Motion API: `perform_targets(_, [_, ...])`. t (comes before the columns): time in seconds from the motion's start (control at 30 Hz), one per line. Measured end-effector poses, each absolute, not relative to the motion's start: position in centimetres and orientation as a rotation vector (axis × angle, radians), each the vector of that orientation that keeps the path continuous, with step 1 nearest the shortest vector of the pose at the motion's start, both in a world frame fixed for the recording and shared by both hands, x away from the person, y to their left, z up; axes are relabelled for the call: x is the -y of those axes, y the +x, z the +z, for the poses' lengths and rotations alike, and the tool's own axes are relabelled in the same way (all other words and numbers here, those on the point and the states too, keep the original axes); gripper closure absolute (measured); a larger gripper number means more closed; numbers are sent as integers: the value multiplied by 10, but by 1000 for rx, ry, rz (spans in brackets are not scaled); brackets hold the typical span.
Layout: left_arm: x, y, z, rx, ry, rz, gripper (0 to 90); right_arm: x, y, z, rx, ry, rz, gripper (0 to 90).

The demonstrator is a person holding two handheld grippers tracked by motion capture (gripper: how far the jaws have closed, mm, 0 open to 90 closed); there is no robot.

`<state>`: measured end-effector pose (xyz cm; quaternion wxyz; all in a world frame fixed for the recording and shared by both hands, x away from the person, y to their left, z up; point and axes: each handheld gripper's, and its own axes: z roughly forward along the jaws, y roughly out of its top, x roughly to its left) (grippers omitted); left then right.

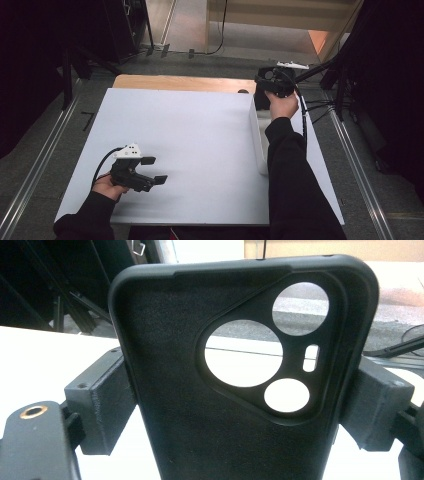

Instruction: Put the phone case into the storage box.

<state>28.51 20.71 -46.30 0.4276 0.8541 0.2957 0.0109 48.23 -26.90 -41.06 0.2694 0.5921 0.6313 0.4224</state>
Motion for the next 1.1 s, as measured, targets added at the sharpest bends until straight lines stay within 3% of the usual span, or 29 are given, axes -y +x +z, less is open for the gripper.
perform_targets(1.1, [-206, 285, -463, -737, 2136, 24, 143, 268, 484, -439, -1731, 1648, 1080, 107])
